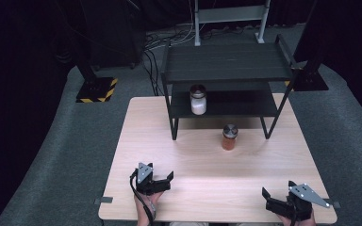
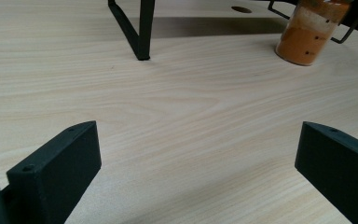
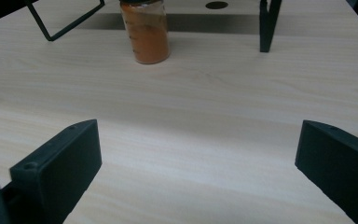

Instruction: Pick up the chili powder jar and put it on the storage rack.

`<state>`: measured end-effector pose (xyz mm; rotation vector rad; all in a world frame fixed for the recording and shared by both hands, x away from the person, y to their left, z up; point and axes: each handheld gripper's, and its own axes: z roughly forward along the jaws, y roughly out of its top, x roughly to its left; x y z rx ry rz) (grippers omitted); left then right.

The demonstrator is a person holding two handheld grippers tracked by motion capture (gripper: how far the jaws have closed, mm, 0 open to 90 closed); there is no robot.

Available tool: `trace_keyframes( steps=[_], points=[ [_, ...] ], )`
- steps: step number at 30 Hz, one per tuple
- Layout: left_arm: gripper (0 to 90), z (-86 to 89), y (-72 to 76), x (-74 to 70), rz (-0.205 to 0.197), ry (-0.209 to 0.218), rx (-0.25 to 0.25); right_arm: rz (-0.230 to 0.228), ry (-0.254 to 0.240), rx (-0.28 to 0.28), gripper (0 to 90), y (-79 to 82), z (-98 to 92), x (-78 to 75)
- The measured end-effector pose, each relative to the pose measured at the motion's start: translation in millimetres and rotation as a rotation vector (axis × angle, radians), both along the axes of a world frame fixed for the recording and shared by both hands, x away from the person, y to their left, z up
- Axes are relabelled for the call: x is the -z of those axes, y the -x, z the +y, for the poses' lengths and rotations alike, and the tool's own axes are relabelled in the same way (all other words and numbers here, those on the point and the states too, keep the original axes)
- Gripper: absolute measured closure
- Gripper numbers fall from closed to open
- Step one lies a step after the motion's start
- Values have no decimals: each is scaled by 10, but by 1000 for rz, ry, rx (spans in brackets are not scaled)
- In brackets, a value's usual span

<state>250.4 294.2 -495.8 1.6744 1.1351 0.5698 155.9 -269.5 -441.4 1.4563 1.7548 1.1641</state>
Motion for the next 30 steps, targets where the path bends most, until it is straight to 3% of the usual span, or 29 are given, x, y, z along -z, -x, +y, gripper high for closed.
trace_keyframes(
  steps=[9,12,14,16,19,24,26,27,30],
  points=[
    [5,-87,-72,-76,17,-83,86,-19,5,-34,0,-436,225,-14],
    [5,-135,-94,-99,36,-96,75,-8,20,-47,0,-614,320,-11],
    [6,-153,-141,-134,75,-94,66,-6,32,-51,0,-718,382,1],
    [7,-130,-256,-189,147,-87,85,-3,38,-46,0,-803,442,15],
    [5,-216,-405,-284,261,-118,51,12,42,-53,0,-926,508,15],
    [6,-313,-391,-306,257,-166,37,29,45,-68,0,-1080,584,40],
    [6,-419,-378,-324,253,-215,25,31,49,-73,0,-1127,608,51],
    [5,-508,-370,-342,250,-265,19,35,50,-76,0,-1154,622,54],
    [1,-504,-396,-343,240,-282,83,40,52,-91,0,-1234,655,72]
  ],
)
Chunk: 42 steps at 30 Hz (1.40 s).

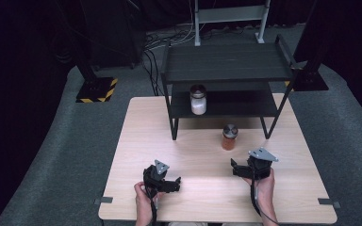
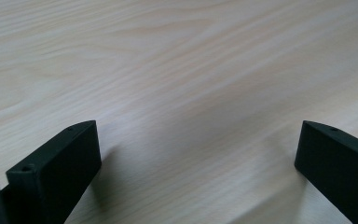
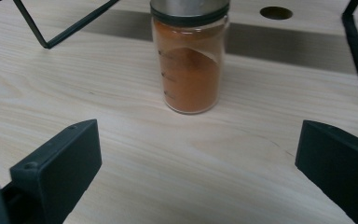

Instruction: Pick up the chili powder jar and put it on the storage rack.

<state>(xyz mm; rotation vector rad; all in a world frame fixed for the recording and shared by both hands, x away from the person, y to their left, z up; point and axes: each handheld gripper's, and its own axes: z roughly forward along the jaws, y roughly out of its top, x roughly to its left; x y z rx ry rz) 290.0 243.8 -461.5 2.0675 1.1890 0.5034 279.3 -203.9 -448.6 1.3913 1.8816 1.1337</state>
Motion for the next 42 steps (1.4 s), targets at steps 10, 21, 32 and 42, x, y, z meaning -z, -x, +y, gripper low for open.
trace_keyframes(
  steps=[10,21,32,42],
  points=[
    [1,1,1,1,0,1,-1,-7,-2,-14,0,-261,72,90],
    [1,1,2,2,0,2,-1,-21,9,-37,0,-675,153,140],
    [1,0,0,1,0,1,-1,-49,39,-62,314,-946,259,331],
    [1,4,-24,2,-1,1,3,-26,67,-82,313,-827,182,252]
  ],
)
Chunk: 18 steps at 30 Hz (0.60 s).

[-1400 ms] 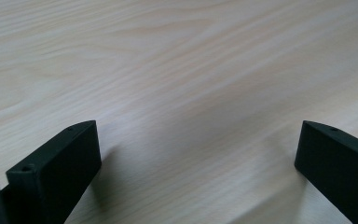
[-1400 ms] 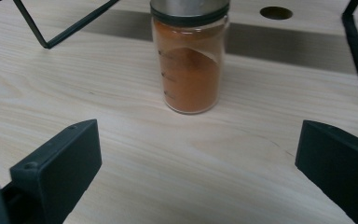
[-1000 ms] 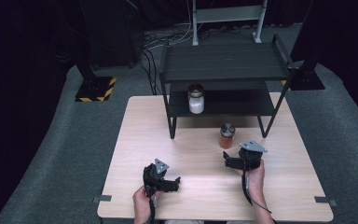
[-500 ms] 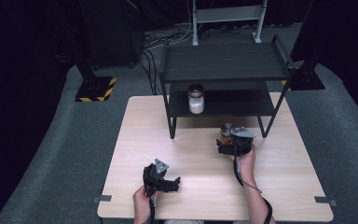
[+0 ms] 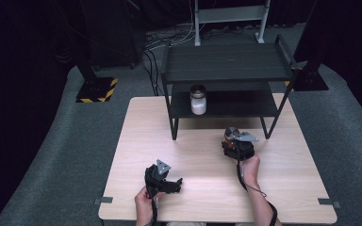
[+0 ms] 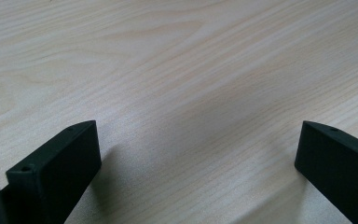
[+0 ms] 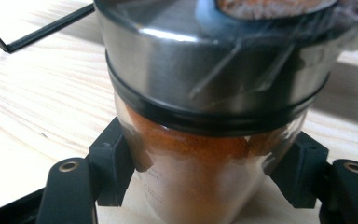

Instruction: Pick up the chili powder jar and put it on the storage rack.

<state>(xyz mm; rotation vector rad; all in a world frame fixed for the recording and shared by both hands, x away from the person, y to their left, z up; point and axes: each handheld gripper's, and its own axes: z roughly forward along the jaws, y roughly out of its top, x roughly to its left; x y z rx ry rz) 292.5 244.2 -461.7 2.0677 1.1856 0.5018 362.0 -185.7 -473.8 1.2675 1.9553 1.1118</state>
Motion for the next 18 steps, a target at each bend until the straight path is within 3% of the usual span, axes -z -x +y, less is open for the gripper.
trace_keyframes(
  steps=[18],
  points=[
    [1,-25,-57,-1,-1,-2,31,2,-6,-15,312,30,-70,-148]
  ],
)
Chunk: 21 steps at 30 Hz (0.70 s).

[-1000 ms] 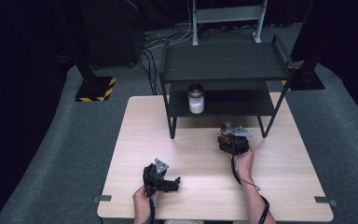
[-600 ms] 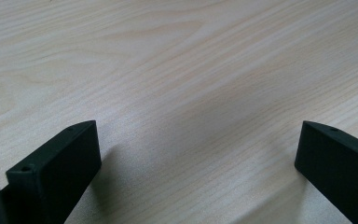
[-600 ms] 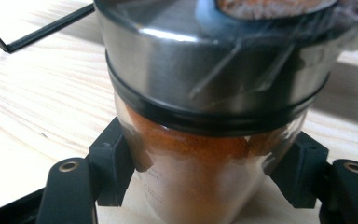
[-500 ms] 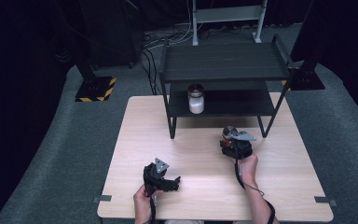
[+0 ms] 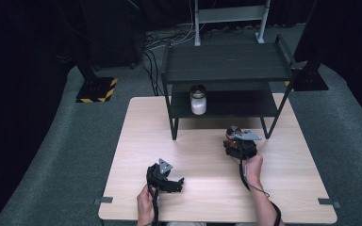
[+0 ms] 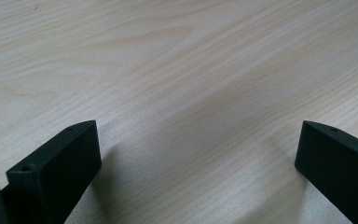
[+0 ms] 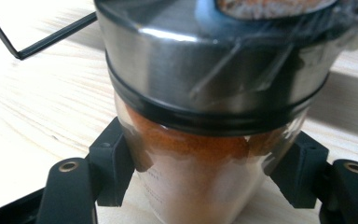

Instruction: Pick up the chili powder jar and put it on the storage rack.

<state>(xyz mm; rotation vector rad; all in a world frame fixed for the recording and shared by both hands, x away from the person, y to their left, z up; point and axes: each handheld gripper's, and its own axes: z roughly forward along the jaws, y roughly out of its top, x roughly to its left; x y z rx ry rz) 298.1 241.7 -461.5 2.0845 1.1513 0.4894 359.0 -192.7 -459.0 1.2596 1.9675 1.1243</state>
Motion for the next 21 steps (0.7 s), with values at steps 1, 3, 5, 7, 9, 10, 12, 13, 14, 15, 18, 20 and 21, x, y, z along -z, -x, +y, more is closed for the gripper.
trace_keyframes(
  steps=[1,3,5,7,9,10,12,13,14,15,18,20,21],
  points=[
    [1,4,-1,2,-1,1,6,-3,-1,0,312,6,-5,-6],
    [1,11,-7,-1,-2,-3,23,-5,-5,-2,312,12,-16,-23],
    [2,18,-9,0,-3,-3,36,-6,0,-4,312,20,-20,-48],
    [1,27,-16,0,-1,-1,42,-9,0,-4,312,30,-27,-66],
    [1,33,-21,-2,0,-2,46,-11,-1,-5,312,39,-39,-82],
    [1,33,-21,-2,0,-2,46,-11,0,-4,312,43,-43,-90],
    [1,37,-24,-3,0,-2,48,-9,-6,-4,312,49,-58,-102],
    [1,37,-24,-2,0,-2,48,-7,-12,-3,312,53,-63,-110],
    [1,37,-25,-2,0,-2,48,-5,-19,-3,312,56,-72,-118],
    [1,36,-26,-2,0,-1,48,-6,-22,-4,312,60,-77,-125],
    [1,22,-29,-5,0,-4,46,-7,-17,-12,311,57,-85,-152],
    [1,20,-29,-5,0,-4,46,-6,-12,-16,311,53,-85,-170],
    [1,21,-29,-5,1,-4,46,-6,-11,-17,311,52,-88,-176]
  ],
)
